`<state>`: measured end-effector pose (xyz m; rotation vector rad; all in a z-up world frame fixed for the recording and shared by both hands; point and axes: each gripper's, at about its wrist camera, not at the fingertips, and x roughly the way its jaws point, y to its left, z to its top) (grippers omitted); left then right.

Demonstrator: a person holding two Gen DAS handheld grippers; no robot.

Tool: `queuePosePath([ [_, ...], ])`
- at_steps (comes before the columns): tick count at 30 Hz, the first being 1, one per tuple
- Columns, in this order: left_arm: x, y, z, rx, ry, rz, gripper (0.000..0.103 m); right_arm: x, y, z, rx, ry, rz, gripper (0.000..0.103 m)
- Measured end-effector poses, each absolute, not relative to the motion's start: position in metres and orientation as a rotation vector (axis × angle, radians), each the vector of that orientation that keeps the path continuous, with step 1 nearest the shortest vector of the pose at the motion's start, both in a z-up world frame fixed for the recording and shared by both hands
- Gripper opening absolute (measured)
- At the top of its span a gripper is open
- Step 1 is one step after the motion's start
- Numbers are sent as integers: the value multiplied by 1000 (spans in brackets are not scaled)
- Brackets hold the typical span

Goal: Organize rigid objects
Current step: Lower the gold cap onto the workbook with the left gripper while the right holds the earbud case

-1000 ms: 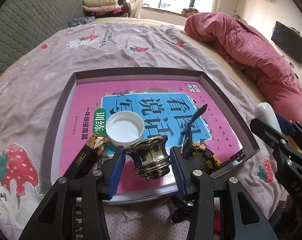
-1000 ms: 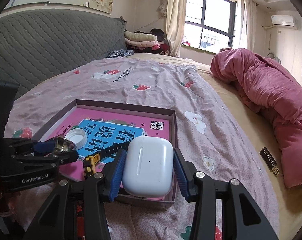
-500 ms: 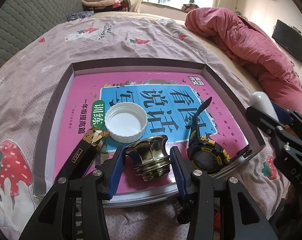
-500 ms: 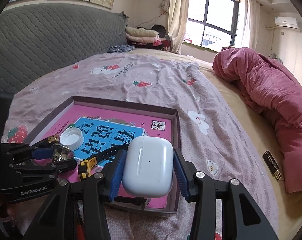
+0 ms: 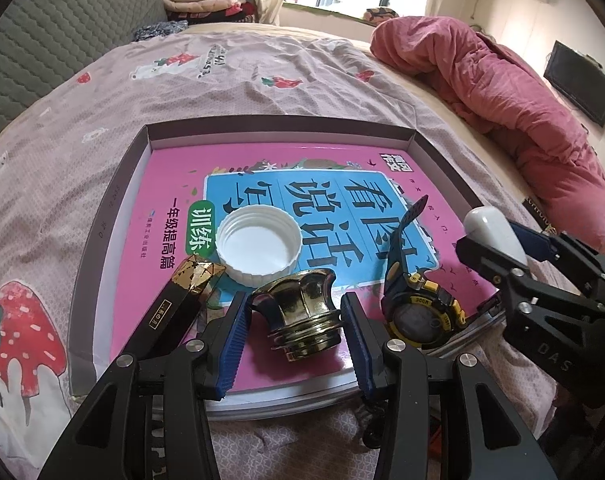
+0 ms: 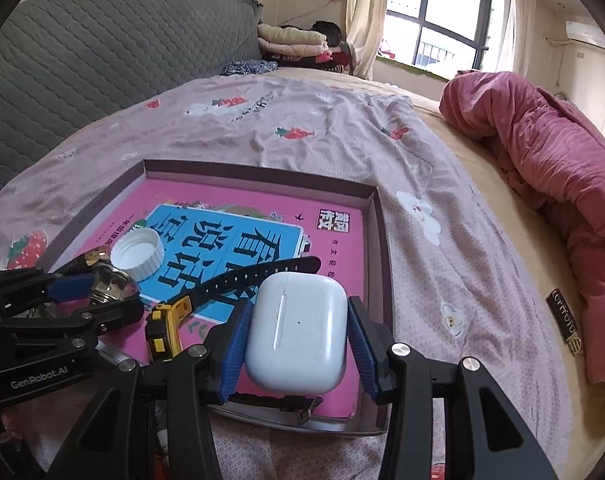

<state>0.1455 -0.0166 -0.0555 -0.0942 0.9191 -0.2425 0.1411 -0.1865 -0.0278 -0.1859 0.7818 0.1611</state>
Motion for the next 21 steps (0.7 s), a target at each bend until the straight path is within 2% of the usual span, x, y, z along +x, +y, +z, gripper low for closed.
queuePosePath([
  [21, 145, -17, -56, -92, 920, -243, 47, 153, -187, -49, -148, 890, 163, 48],
])
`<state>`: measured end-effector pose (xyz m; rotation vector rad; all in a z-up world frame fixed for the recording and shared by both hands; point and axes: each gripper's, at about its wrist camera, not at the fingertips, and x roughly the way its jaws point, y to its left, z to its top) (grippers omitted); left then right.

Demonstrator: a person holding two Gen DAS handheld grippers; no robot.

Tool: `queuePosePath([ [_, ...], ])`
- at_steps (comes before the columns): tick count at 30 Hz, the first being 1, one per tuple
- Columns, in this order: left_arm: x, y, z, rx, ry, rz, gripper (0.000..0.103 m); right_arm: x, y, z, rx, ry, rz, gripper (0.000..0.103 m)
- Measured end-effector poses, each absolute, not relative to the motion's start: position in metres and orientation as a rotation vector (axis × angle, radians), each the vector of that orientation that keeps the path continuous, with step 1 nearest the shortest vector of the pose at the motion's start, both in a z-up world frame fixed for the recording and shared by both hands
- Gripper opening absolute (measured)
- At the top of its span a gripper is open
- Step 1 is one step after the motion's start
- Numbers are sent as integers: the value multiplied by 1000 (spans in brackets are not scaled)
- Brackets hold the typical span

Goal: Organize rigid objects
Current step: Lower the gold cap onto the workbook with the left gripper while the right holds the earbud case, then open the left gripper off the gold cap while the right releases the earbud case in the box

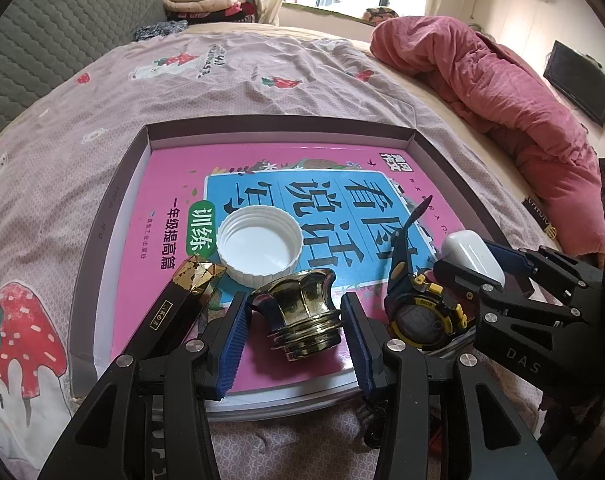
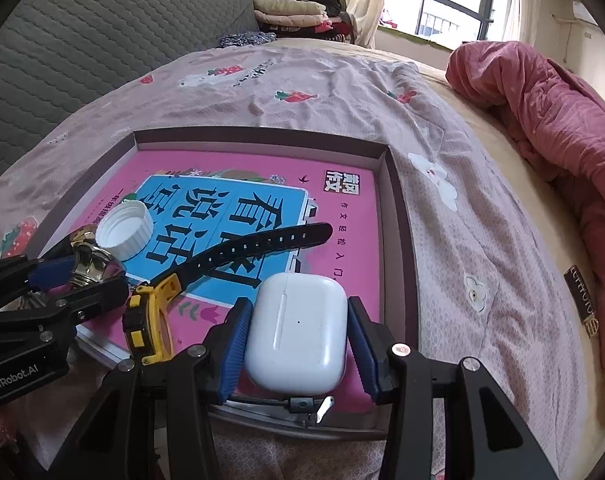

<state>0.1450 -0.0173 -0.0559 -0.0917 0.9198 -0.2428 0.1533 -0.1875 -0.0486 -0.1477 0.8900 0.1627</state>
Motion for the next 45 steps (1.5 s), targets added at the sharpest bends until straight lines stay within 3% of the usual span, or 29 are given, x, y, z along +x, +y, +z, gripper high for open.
queuePosePath([
  [32, 145, 5, -56, -153, 950, -215, 48, 117, -211, -18, 11, 785, 155, 52],
  [37, 141, 4, -55, -135, 949, -214, 55, 114, -213, -17, 31, 784, 158, 52],
  [45, 136, 8, -53, -119, 951, -196, 56, 111, -215, -13, 39, 770, 155, 52],
])
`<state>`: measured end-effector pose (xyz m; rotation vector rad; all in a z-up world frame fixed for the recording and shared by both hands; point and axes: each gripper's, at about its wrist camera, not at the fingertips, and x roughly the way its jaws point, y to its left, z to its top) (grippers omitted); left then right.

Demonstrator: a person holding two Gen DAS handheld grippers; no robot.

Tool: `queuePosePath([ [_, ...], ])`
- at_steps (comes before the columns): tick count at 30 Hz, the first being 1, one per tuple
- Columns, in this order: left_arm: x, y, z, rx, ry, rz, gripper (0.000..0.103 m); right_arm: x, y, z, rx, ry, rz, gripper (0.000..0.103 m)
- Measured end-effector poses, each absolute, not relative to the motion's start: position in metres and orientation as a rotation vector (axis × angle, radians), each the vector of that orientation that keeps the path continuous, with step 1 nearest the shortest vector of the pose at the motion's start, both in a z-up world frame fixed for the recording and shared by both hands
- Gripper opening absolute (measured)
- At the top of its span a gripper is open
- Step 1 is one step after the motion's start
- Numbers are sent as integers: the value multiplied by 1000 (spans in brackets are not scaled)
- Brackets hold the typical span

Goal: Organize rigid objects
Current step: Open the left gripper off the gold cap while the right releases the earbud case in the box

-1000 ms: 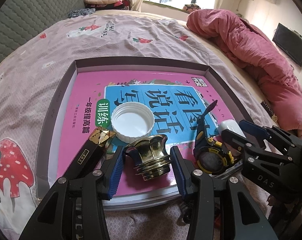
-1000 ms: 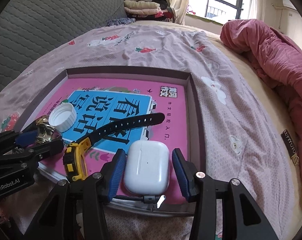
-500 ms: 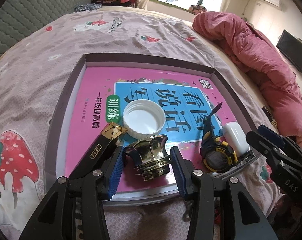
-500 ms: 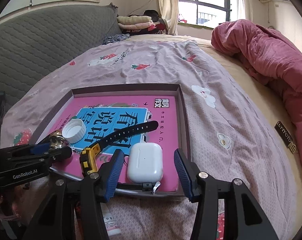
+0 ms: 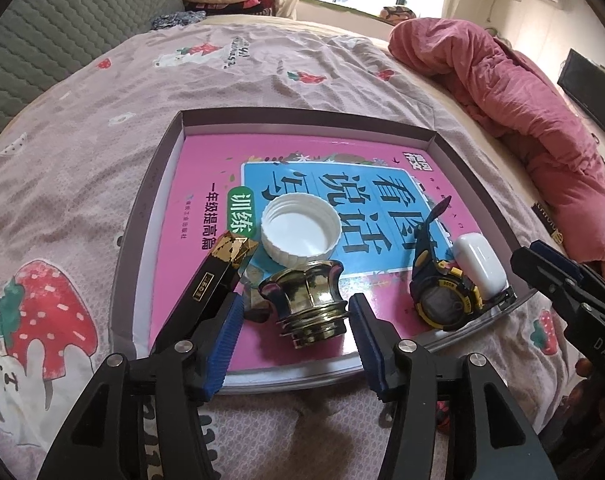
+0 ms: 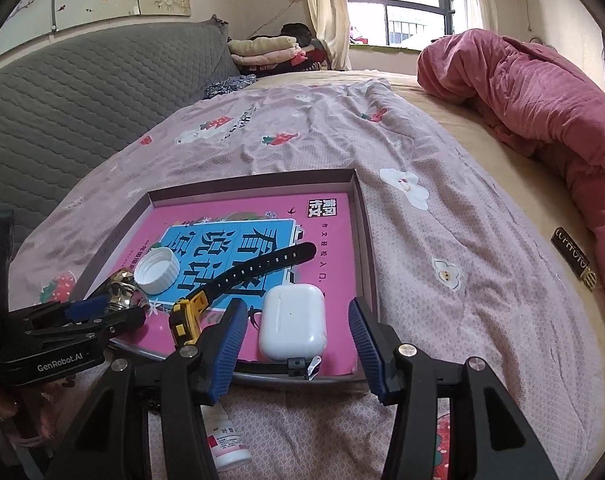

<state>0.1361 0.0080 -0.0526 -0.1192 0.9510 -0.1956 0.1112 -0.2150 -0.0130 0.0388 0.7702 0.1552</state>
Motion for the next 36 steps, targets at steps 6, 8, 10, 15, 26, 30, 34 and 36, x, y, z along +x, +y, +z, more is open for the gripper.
queuePosePath([
  [6, 134, 12, -51, -115, 946, -178, 56, 109, -215, -12, 44, 769, 160, 53],
  [8, 134, 12, -50, -110, 945, -176, 56, 109, -215, -12, 41, 772, 160, 53],
  [10, 133, 13, -50, -112, 943, -174, 56, 108, -214, -12, 38, 773, 165, 53],
  [15, 131, 14, -48, -115, 943, -173, 57, 106, -212, -10, 33, 767, 169, 53],
  [26, 127, 19, -42, -119, 930, -163, 69, 103, -210, -6, 26, 755, 174, 53],
  [30, 126, 20, -42, -121, 929, -163, 69, 104, -210, -6, 22, 755, 172, 54],
  [34, 125, 21, -40, -122, 922, -161, 69, 103, -211, -5, 19, 753, 170, 54],
  [36, 125, 22, -38, -124, 917, -159, 69, 103, -210, -5, 19, 753, 172, 54],
])
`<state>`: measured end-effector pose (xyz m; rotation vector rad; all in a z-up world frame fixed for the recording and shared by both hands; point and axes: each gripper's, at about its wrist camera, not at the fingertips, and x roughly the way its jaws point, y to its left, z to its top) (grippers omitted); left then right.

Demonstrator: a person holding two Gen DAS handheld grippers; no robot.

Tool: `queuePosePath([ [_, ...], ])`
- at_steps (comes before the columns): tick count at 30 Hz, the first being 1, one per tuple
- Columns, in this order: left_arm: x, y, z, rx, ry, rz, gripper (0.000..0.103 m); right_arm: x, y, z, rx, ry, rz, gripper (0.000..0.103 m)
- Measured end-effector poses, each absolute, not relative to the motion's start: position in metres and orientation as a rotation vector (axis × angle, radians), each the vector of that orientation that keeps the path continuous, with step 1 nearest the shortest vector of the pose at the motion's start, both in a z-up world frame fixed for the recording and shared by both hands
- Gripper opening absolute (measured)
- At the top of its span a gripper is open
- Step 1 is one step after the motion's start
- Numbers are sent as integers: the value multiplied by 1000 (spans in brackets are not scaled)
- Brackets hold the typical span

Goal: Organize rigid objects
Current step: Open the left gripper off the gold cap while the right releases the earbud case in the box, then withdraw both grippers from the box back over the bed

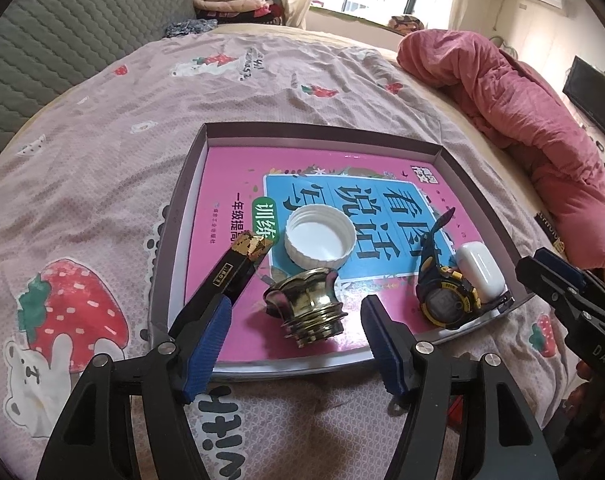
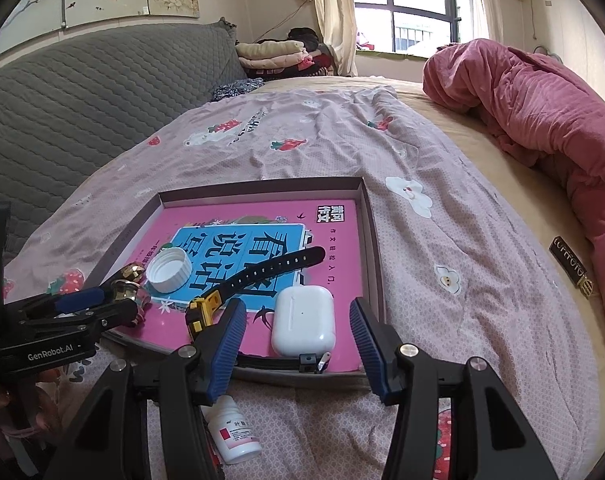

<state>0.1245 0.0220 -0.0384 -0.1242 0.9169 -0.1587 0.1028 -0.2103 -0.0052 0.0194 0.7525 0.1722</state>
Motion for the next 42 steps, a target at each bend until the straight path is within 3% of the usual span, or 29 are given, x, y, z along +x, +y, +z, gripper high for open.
queuePosePath([
  [42, 97, 20, -3, -92, 831, -162, 77, 84, -214, 19, 2, 688, 166, 54],
])
